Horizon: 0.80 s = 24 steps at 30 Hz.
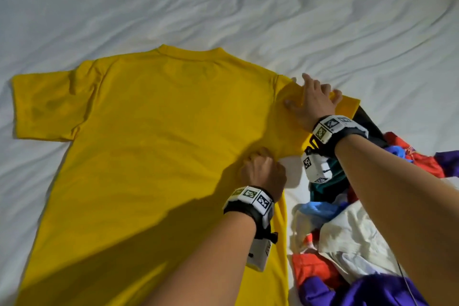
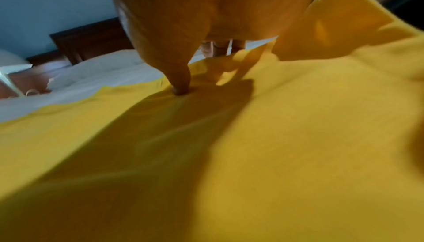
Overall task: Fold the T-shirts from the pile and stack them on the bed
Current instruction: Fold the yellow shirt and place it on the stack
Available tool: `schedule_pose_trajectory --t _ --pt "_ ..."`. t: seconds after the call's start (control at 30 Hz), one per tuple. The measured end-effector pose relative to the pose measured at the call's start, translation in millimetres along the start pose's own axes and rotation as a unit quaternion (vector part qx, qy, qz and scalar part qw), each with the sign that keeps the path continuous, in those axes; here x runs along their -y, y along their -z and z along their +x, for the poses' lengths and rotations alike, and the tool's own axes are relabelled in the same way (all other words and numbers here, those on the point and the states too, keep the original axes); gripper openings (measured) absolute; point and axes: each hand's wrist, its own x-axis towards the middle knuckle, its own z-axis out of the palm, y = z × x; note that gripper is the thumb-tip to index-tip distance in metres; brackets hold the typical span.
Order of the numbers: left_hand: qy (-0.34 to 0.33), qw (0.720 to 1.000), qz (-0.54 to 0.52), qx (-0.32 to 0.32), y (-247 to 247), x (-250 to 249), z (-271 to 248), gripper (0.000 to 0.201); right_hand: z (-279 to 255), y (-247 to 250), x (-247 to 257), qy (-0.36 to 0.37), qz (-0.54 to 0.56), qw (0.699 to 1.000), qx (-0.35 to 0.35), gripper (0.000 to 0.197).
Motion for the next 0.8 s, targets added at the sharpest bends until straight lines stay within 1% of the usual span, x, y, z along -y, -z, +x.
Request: schedule_pose_trajectory --t 0.07,0.13,0.2,0.27,0.33,0.4,0.43,0.47,0.5,0.57,0.63,0.73,0.8 --pt "-0.012 1.000 -0.026 0.011 7 6 0 0.021 2 0 6 -0.022 0.016 1.000 -0.007 0.054" --pt "-0.018 0.998 -0.057 0.017 18 12 -3 0.019 1 1 13 -0.025 0.036 0.999 -0.022 0.037" --pt "0.001 0.992 -0.119 0.033 27 20 -5 0.019 -2 3 19 -0.012 0.076 0.996 -0.048 0.029" --pt "0.034 0.977 -0.205 0.053 35 28 -7 0.017 -4 9 29 0.005 0.130 0.989 -0.073 0.024" --pt "0.065 0.958 -0.273 0.062 42 38 -10 0.013 -6 14 44 0.013 0.176 0.980 -0.086 0.025" --pt "0.095 0.938 -0.326 0.065 50 49 -14 0.020 -9 18 63 0.023 0.199 0.975 -0.093 0.030" --pt "0.099 0.932 -0.343 0.060 53 55 -14 0.020 -10 18 74 0.031 0.204 0.974 -0.094 0.030" --pt "0.099 0.929 -0.352 0.052 57 63 -14 0.014 -9 18 84 0.039 0.206 0.973 -0.095 0.028" --pt "0.097 0.927 -0.359 0.039 60 71 -13 0.011 -8 17 94 0.048 0.205 0.973 -0.096 0.026" --pt "0.102 0.928 -0.357 0.014 64 90 -10 0.016 -4 12 112 0.062 0.193 0.975 -0.092 0.022" --pt "0.112 0.931 -0.348 -0.009 67 106 -12 0.008 0 6 130 0.071 0.181 0.977 -0.084 0.018" --pt "0.119 0.933 -0.336 -0.044 72 120 -17 0.009 3 -4 154 0.074 0.142 0.985 -0.064 0.022" --pt "0.113 0.941 -0.313 -0.062 73 123 -19 0.012 6 -14 164 0.066 0.112 0.991 -0.044 0.023"
